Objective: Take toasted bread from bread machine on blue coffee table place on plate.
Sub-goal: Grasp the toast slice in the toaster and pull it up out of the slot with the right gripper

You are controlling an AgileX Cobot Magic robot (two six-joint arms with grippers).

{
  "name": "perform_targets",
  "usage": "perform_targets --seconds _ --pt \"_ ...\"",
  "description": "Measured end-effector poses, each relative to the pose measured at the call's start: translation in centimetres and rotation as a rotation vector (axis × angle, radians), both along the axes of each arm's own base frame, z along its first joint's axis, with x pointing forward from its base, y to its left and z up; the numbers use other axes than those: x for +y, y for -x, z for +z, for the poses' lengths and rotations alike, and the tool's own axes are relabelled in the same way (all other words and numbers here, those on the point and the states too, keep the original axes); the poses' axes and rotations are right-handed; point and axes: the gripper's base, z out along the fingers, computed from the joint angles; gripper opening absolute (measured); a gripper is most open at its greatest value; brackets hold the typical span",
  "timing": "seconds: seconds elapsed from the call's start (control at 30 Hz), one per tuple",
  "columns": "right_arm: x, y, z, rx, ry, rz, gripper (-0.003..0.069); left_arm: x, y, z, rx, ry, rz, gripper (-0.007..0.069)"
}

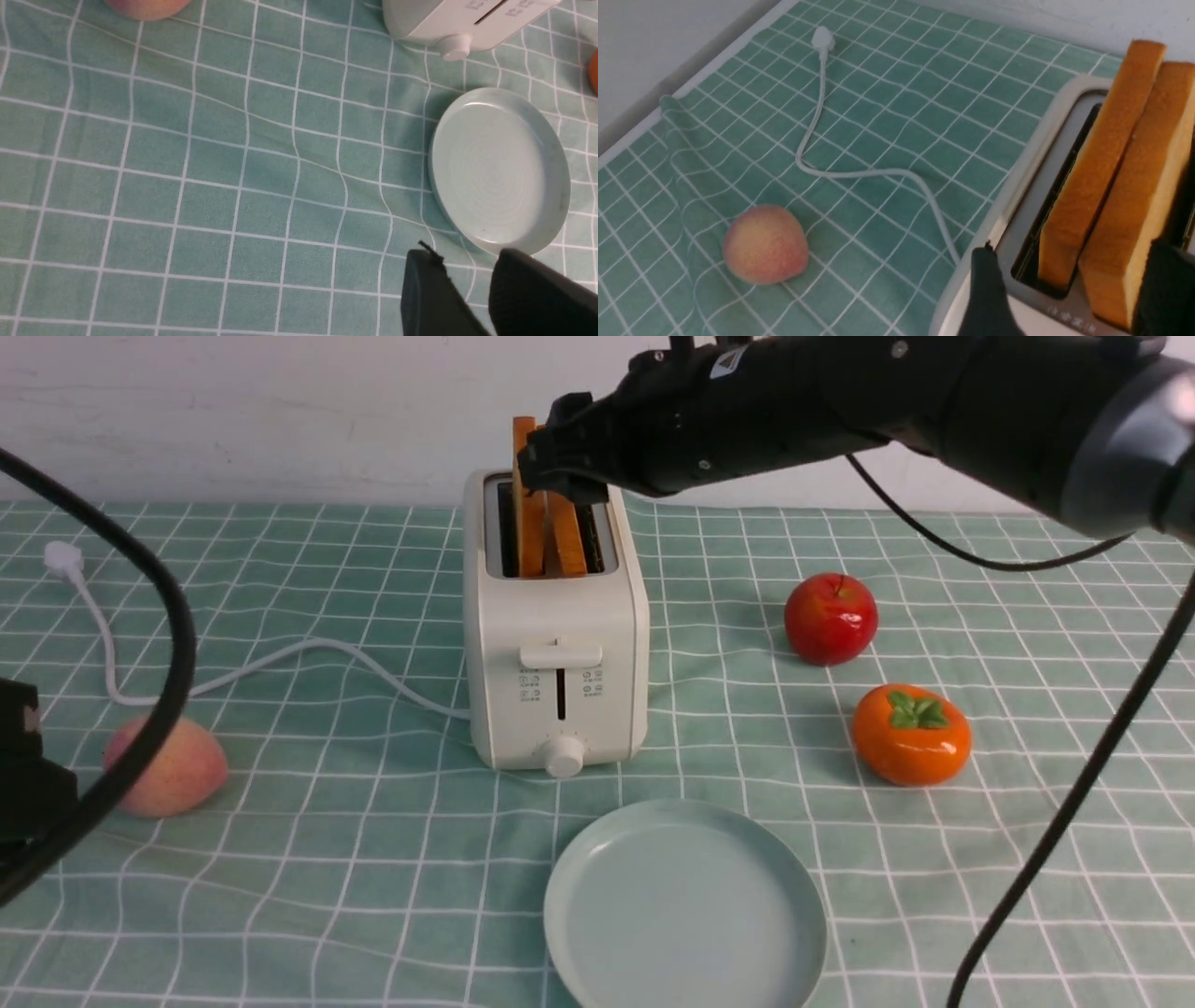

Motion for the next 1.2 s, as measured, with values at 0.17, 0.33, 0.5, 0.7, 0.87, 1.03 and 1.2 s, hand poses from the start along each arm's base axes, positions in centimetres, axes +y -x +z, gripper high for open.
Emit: perform_targets --seconds 0.17,0.33,0.5,0.7,0.87,1.03,1.2 --pt "0.4 -1.9 -1.4 -0.061 -0.034 -0.07 0.0433 0.0 0.2 0.0 0.0 0.0 -0.001 0.02" --pt "1.0 -3.3 -4.4 -0.033 -0.014 -0.09 0.0433 0.1 0.4 0.0 0.007 0.0 -0.003 0.0205" --pt "1.0 -4.0 -5.7 -0.009 -0.019 -0.105 0.0428 0.1 0.6 0.1 -0.001 0.001 -0.003 0.021" --pt "-0.1 -4.5 -5.7 0.007 -0.015 -0.121 0.0428 0.2 0.9 0.3 -0.011 0.003 -0.003 0.0216" --pt "-0.7 -4.7 -5.8 0.026 -0.009 -0.124 0.0426 0.2 0.9 0.3 -0.012 0.003 -0.003 0.0217" --pt "-0.8 -4.7 -5.8 0.029 -0.009 -0.124 0.0425 0.2 0.9 0.3 -0.012 0.003 -0.003 0.0219" --pt "-0.8 -4.7 -5.8 0.035 -0.006 -0.12 0.0402 0.2 0.9 0.3 -0.015 0.004 -0.003 0.0227"
